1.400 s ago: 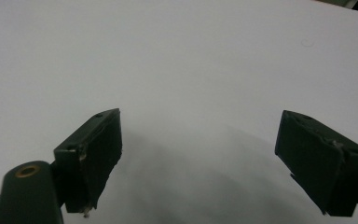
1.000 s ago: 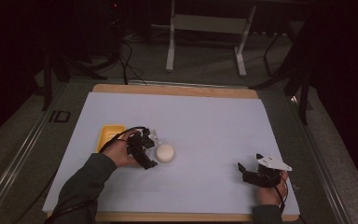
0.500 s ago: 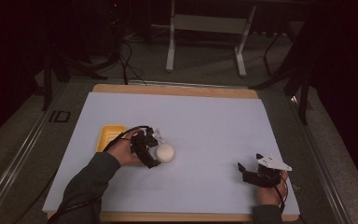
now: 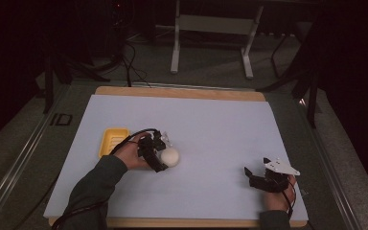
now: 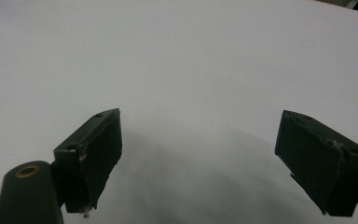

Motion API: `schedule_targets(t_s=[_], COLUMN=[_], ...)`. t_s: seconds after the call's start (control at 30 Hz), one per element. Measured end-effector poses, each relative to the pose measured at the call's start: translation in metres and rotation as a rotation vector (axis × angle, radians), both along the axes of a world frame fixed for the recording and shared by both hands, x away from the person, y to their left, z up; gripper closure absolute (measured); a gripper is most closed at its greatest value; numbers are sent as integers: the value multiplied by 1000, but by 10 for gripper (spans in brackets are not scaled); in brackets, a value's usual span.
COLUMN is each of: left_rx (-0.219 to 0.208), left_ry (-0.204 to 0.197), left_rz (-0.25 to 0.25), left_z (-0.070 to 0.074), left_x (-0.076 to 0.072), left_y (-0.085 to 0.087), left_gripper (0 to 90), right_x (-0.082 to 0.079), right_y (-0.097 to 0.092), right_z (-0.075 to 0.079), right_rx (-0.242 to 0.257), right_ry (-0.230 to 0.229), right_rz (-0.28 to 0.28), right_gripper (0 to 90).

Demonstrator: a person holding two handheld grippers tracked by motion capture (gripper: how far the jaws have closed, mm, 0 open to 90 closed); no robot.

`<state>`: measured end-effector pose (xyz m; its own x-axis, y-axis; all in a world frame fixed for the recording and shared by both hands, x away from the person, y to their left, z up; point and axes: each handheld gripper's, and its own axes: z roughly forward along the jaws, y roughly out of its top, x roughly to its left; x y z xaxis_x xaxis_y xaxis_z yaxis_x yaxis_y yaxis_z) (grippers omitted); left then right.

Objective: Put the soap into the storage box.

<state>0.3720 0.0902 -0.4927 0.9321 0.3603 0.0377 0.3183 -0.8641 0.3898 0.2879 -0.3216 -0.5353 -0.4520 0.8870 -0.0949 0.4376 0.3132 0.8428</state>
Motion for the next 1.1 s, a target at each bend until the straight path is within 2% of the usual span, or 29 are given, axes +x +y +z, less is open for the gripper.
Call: schedule_targets(t_s=[0.17,0.43,1.1], left_rx=[1,30,65], left_ry=[6,13,34], left_rz=[1,-12,-24], left_z=[-1,-3,-10], left_x=[1,5,12], left_y=[-3,-9,-24], left_gripper=[152,152,149], right_x=[0,0,0], right_y=[0,0,0], right_z=[0,0,0], right_rx=[-1,0,-2], right_ry=[0,0,0], right_rz=[0,1,3], right_gripper=[148,148,148])
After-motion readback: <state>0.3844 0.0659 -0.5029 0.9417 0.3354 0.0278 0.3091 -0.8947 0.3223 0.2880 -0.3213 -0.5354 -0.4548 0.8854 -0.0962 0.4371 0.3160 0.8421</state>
